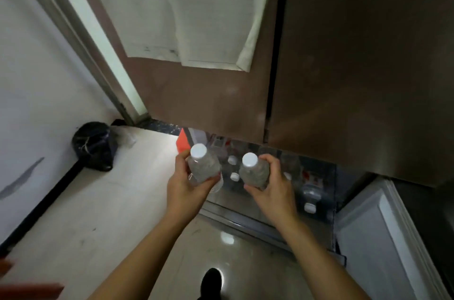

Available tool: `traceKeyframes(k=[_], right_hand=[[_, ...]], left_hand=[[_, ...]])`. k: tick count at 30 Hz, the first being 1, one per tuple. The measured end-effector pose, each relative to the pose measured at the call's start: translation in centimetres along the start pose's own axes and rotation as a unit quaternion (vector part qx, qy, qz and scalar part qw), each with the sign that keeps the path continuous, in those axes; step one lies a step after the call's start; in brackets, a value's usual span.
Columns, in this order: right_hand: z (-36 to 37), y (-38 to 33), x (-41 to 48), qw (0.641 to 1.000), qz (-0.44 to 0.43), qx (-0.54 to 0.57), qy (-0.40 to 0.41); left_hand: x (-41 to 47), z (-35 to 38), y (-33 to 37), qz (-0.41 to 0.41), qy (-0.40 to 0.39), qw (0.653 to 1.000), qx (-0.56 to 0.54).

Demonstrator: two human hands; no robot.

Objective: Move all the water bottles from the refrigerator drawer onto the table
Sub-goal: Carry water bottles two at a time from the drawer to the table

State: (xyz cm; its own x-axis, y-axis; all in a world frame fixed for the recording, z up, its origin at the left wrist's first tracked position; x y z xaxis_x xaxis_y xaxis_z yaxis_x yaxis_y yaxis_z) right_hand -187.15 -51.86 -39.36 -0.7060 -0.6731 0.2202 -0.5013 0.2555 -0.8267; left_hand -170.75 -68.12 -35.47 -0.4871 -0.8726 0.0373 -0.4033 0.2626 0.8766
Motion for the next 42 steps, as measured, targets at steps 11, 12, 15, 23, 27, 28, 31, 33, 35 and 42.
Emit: traceKeyframes(k=[11,12,15,23,27,28,31,33,35,42], right_hand=[[9.6,-18.2,-0.7,0.965,-0.257,0.04,-0.036],[11.1,-19.9,-1.5,0.962,-0.266,0.045,-0.041],[16.7,-25.0,-4.5,0.953,-0.294,0.044,-0.053],[33.2,-39.7,-14.8,0.916,-0.367,0.092,-0.131],[41.8,-47.5,-20.4,0.878,-0.432,0.082,-0.191],[43.8,-49.2,-21.6,0.868,-0.444,0.085,-0.205],[50.2,-53.2,-24.8,0.841,-0.469,0.093,-0.255],[54.3,-55.4,-26.9,0.826,-0.473,0.104,-0.289],[58.6,-57.1,-28.7,0.816,-0.47,0.12,-0.315],[75.7,-62.7,-32.0,0.794,-0.437,0.167,-0.389]], left_hand=[[-6.5,-21.0,-0.4,0.056,0.217,0.971,0.083],[-7.3,-23.5,-1.3,0.054,0.237,0.966,0.092],[-10.0,-31.4,-4.4,0.041,0.282,0.952,0.112],[-19.4,-51.8,-14.7,-0.028,0.355,0.929,0.103],[-25.3,-60.9,-18.9,-0.074,0.434,0.888,0.13],[-26.5,-62.8,-20.1,-0.088,0.45,0.878,0.136],[-29.8,-67.6,-23.4,-0.121,0.488,0.853,0.138],[-31.4,-70.6,-26.1,-0.151,0.509,0.838,0.126],[-32.5,-73.4,-28.9,-0.18,0.528,0.821,0.117],[-31.1,-85.0,-38.1,-0.239,0.572,0.78,0.089]])
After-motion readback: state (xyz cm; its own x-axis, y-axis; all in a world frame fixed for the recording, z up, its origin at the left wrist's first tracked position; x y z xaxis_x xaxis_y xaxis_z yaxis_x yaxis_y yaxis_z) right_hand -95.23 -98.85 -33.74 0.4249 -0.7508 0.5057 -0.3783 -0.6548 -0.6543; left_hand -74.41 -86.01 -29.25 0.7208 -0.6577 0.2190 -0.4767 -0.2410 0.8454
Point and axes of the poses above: each hand's wrist, its own x-axis towards the middle knuckle, its own z-axis out of the palm, y = z × x, the point moved 7 cm from there along x, towards the middle knuckle, and after that the axes turned 10 degrees about -z, right-handed, at the moved point
